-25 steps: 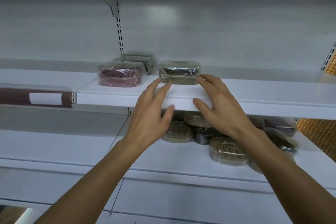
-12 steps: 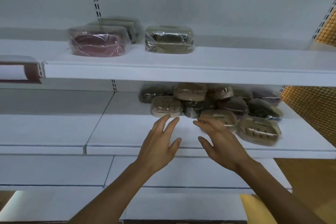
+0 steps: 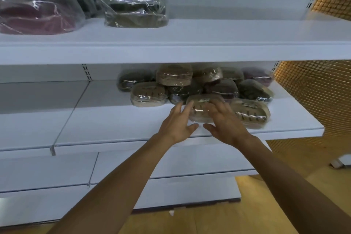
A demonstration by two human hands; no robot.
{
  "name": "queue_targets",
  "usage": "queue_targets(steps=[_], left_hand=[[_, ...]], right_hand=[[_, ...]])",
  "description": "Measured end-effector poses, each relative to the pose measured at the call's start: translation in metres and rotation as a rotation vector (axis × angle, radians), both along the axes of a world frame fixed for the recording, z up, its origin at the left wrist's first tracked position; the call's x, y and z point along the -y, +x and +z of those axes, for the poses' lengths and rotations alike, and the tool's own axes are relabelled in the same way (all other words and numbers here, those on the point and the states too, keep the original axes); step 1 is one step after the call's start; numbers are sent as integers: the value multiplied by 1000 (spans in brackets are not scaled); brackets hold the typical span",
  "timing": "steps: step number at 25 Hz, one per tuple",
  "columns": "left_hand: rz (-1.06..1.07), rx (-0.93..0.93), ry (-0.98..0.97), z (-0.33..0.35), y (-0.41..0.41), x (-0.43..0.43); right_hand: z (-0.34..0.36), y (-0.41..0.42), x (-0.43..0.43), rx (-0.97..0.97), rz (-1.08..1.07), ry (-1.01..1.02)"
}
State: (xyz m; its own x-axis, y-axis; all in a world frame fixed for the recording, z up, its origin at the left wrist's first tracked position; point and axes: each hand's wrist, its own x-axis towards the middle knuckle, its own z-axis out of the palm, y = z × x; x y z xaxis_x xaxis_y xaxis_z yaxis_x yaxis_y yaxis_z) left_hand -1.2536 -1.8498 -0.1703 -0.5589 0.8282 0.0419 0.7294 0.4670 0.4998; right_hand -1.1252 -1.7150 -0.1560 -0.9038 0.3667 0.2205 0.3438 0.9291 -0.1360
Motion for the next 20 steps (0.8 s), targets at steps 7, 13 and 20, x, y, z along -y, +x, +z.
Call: queue_targets(steps=[7, 13, 20], left_hand=[[-34, -66, -55, -5, -22, -39], [4, -29, 90, -15, -19, -29], [18, 26, 133, -16, -14, 11]], right_hand=[[-11, -22, -36, 198, -72, 139], [-16, -19, -31, 103, -62, 153], [-16, -17, -2, 107, 12, -40]])
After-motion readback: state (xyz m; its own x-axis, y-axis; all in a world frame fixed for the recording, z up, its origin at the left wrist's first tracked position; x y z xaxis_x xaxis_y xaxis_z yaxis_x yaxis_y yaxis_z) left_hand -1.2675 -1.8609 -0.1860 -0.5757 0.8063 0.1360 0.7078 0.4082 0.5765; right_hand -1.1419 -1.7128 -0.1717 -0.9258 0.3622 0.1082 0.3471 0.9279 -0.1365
